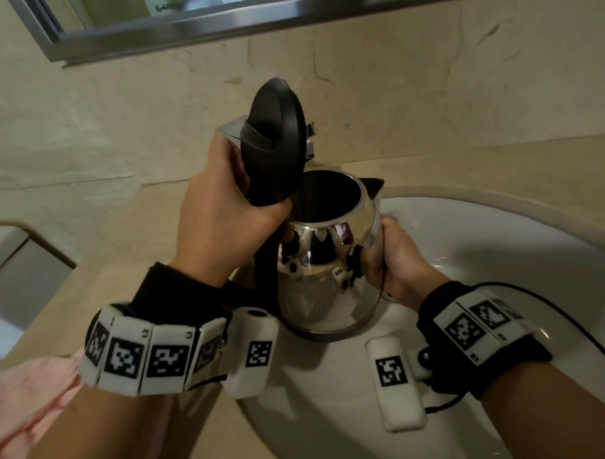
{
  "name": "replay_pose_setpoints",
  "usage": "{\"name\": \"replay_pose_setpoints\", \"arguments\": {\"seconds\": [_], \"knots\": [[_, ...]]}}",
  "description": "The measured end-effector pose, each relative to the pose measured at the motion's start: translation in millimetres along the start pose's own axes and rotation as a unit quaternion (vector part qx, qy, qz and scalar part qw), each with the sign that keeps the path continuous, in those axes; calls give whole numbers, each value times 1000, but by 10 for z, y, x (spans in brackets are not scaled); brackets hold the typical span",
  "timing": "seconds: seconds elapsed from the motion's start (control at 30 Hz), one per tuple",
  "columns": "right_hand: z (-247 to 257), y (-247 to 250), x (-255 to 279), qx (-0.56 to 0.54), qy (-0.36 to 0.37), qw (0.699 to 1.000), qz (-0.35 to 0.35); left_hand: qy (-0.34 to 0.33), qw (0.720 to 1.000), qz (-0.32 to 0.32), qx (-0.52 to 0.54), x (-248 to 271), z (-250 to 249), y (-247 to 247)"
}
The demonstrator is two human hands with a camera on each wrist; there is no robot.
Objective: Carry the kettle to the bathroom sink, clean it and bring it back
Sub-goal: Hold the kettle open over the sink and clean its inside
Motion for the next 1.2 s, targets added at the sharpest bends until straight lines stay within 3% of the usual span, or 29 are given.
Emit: {"name": "replay_pose_setpoints", "arguments": {"seconds": [0.77, 1.2], "knots": [[-28, -23, 92, 60, -6, 998, 2, 31, 999, 11, -18, 16, -42, -1], [-6, -29, 198, 83, 26, 996, -11, 38, 999, 10, -23, 21, -51, -4]]}}
Point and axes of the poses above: each hand's wrist, its own x-axis away from the middle knuckle, its own y-axis out of the back of the hand, z = x × y, the point moved 4 cm from there along -x, towards the middle knuckle, and after that the axes turned 15 degrees about -y, right-handed, at the moved point
